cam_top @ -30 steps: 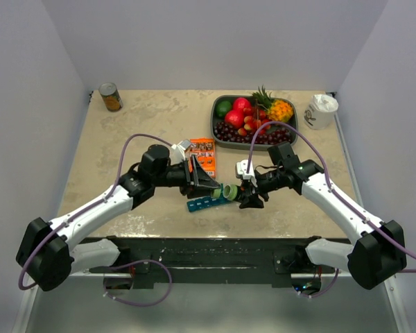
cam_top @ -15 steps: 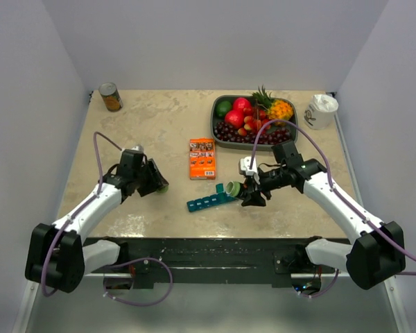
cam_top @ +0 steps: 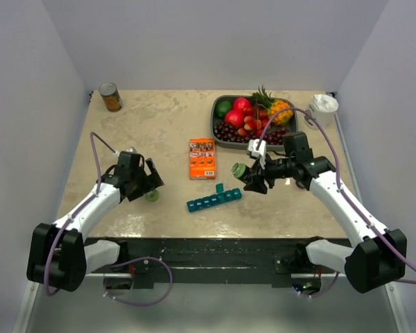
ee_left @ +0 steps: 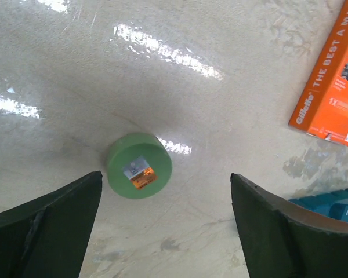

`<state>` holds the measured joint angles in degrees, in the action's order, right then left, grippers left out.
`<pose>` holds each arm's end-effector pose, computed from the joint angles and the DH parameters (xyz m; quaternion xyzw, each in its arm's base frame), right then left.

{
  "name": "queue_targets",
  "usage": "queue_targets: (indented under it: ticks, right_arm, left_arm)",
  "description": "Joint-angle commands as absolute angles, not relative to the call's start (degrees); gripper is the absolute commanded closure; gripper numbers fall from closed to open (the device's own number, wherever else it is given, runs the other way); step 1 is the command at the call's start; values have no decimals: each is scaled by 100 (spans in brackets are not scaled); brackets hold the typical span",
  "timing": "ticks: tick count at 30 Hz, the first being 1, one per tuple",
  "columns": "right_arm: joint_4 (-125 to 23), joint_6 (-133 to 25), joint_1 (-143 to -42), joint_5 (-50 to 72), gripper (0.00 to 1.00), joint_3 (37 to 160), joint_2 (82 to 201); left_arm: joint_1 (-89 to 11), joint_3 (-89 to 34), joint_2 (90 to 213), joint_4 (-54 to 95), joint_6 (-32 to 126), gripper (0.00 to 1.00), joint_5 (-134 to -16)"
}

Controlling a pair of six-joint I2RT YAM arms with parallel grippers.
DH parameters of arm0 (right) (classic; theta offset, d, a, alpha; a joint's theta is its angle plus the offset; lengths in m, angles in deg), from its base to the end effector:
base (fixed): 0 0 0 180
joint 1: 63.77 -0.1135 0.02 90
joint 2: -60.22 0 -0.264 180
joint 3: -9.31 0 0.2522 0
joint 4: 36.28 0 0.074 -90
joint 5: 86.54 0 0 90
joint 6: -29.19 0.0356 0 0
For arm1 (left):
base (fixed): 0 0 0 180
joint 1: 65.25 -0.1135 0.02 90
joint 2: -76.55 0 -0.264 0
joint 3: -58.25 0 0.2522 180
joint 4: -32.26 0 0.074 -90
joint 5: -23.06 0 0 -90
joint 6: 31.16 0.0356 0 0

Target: Sort the pills into containers

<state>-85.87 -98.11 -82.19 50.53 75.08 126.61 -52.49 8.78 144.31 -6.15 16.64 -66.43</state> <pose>0.2093 0.0972 0.2772 -0.5230 0.6987 0.3192 0.3693 0.2144 -0.0482 0.1871 -0.2447 0.9263 -0.1284 0.2562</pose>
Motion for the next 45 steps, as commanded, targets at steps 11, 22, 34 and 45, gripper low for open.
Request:
queue_targets:
  ticks: [11, 22, 34, 45]
  right_arm:
    - [-8308, -8999, -7836, 5883, 100, 8609, 12737]
    - [-8432, -9306, -7783, 6525, 100, 8354, 12728]
    - [-6678, -7343, -6549, 4743, 100, 9274, 12613]
    - [-1860, -2700, -6612, 6778, 100, 9015, 12458]
  left_arm:
    - [-5277, 897, 12586, 1126, 2729, 1, -10294]
    - [-3793, 1091, 13068, 4675, 1077, 1, -10993]
    - [-3448, 511, 13236, 3242, 2490, 1, -10026]
    - [-3457, 924, 12199, 2412, 3361, 1, -9260]
